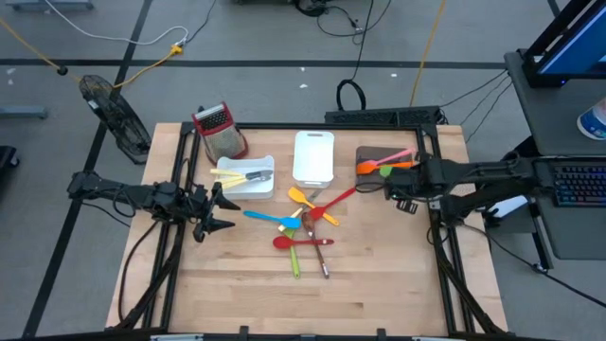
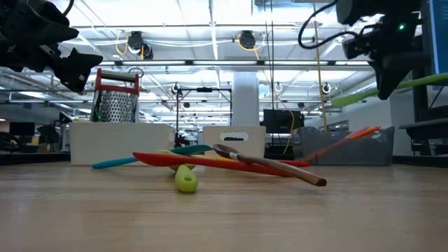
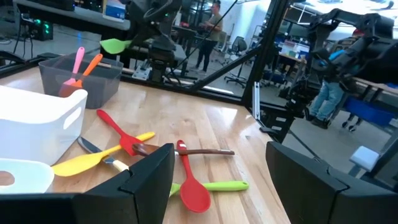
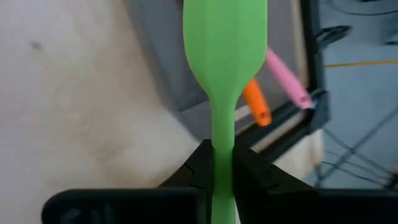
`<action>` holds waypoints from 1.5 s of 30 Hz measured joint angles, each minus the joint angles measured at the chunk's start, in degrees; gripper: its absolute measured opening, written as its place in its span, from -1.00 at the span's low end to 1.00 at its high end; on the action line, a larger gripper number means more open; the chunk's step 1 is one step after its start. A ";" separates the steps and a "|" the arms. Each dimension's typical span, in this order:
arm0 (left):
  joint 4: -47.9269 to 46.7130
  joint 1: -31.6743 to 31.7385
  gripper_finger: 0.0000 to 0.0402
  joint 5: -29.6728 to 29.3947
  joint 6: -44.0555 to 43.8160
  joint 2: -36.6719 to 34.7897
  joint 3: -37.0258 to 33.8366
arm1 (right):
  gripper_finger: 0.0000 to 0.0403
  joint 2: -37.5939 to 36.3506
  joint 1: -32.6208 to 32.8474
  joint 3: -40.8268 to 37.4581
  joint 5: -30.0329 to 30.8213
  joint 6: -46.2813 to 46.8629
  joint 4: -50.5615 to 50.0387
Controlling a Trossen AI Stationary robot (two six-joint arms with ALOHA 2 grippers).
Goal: Pick & Place Kitchen Items
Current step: Put the green spatula into the black bin
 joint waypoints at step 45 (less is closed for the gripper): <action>0.02 0.00 0.28 0.02 -0.67 0.00 0.00 | -0.83 23.13 -14.75 7.21 0.87 -39.52 8.18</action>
